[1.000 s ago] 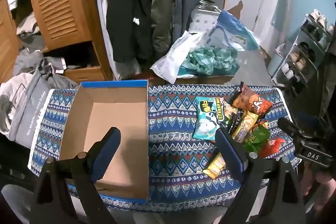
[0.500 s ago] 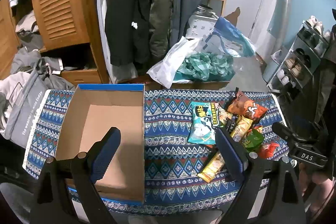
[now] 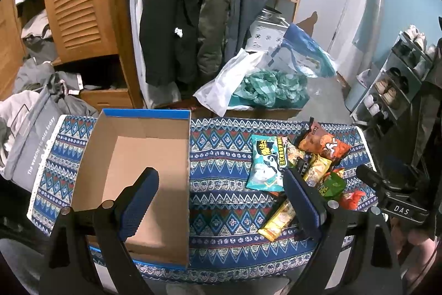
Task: Organize snacks
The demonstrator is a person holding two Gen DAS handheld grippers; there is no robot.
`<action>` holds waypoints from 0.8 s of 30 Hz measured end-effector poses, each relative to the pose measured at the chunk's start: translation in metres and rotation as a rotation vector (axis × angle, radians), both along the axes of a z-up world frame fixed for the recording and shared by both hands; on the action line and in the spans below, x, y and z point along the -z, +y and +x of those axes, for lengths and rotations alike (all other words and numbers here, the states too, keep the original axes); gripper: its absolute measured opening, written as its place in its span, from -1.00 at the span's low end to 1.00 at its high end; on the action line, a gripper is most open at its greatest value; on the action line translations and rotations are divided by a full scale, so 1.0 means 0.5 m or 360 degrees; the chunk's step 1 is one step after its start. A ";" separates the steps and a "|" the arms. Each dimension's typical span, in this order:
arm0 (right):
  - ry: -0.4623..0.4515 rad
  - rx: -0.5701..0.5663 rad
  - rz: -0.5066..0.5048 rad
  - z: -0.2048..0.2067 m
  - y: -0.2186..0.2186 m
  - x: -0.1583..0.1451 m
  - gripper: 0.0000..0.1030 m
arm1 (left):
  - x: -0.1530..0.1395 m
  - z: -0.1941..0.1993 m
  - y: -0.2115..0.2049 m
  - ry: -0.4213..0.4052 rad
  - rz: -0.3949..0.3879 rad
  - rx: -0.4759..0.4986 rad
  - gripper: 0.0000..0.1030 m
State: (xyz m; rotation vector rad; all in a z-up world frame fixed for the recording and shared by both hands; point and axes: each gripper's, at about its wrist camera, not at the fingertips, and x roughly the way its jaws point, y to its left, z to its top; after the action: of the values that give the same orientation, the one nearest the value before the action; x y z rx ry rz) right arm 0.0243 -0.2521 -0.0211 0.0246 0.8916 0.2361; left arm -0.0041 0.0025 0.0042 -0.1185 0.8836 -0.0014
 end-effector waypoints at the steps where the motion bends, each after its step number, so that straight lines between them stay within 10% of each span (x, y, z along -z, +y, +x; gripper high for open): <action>1: 0.0002 -0.0001 0.0002 0.001 0.000 0.000 0.96 | 0.000 0.000 0.000 0.0000 0.0000 0.0001 0.80; 24: 0.0006 0.0012 0.0005 -0.001 -0.007 0.006 0.96 | 0.002 -0.003 -0.005 -0.0014 0.0006 0.0011 0.80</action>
State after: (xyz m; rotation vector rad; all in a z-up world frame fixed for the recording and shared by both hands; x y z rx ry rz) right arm 0.0240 -0.2557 -0.0242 0.0312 0.8950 0.2303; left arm -0.0055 0.0001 0.0031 -0.1119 0.8754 -0.0070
